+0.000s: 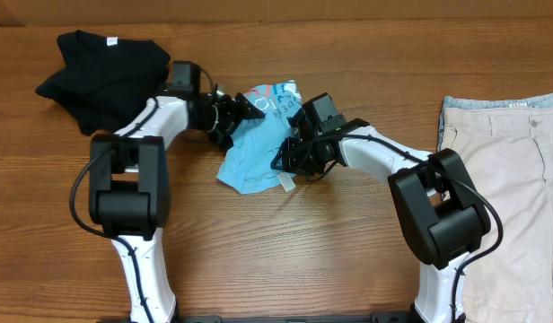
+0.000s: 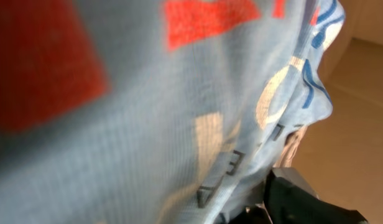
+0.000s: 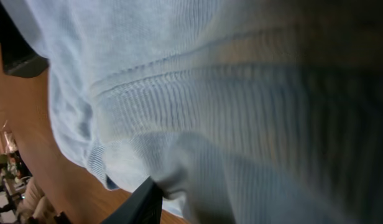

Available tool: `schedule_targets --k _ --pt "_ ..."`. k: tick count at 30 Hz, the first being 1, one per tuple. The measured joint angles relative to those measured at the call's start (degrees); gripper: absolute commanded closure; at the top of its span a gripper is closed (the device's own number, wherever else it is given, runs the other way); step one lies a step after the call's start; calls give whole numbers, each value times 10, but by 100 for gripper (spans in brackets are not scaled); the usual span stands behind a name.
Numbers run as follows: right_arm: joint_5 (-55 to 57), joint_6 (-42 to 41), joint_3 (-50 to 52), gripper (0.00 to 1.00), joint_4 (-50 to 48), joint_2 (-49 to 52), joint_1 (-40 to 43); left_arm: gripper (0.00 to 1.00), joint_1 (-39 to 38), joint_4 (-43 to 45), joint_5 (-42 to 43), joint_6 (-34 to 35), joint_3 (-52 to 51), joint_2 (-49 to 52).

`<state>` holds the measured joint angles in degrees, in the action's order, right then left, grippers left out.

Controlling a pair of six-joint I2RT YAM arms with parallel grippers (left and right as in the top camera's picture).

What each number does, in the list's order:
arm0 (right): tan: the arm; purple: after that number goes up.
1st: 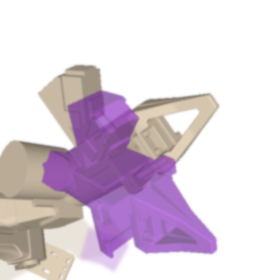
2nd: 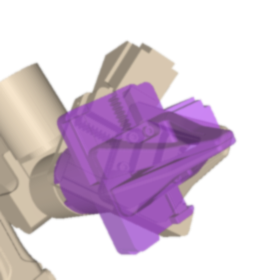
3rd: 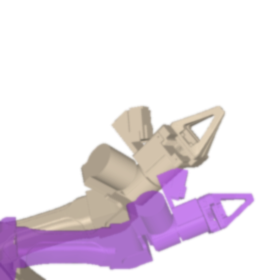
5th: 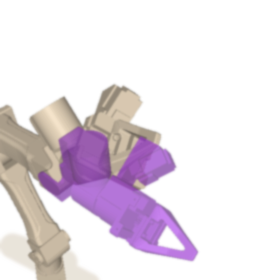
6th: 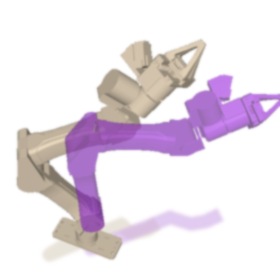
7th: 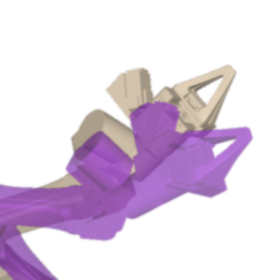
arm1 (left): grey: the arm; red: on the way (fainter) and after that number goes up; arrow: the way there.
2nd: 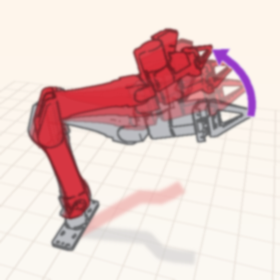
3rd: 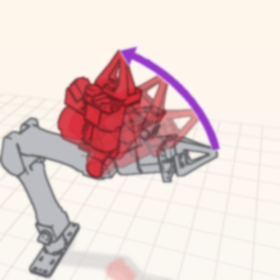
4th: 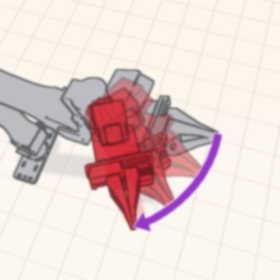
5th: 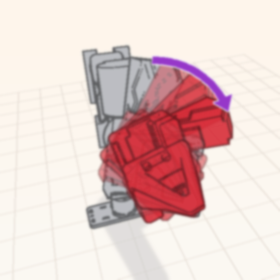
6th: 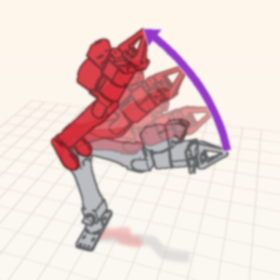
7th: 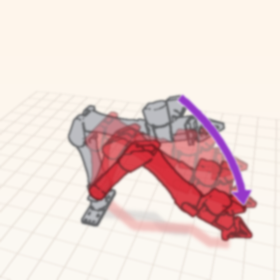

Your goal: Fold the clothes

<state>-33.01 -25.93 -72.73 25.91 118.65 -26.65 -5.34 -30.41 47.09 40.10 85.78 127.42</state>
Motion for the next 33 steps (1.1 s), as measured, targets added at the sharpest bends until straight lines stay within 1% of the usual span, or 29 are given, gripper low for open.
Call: schedule_targets --k 3,5,7,9,11,14,15,18,20,23,25,27,29,31,33 --pt "-2 -5 0 67 0 1 0 41 -26 6 -31 10 0 0" --pt "-2 -8 0 67 0 1 0 55 -44 15 -54 20 1 0" --pt "-3 -9 0 67 0 1 0 59 -62 30 -73 24 0 2" --pt "-3 -10 0 67 2 1 0 67 -73 38 -86 29 0 2" --pt "-3 -10 0 72 3 1 0 74 -77 40 -97 32 0 3" --pt "-6 -10 0 76 7 2 0 93 -77 41 -100 27 0 4" --pt "-7 -11 0 78 12 2 0 96 -76 41 -98 20 0 4" --pt "-16 -10 0 79 48 2 0 96 -74 40 -92 1 0 4" --pt "-24 -9 -1 79 77 0 3 96 -69 20 -89 -19 8 6" --pt "-24 16 0 78 132 -12 6 96 -56 -53 -94 -61 38 9" --pt "-13 34 1 77 167 -31 9 96 -40 -112 -99 -92 76 13" --pt "11 50 2 77 196 -70 12 96 -14 -166 -105 -122 136 15" --pt "35 60 2 77 213 -112 16 96 14 -195 -109 -145 208 16" --pt "56 70 1 74 223 -153 19 96 43 -206 -110 -161 285 16" --pt "71 78 1 74 230 -186 23 96 68 -204 -110 -172 357 16"
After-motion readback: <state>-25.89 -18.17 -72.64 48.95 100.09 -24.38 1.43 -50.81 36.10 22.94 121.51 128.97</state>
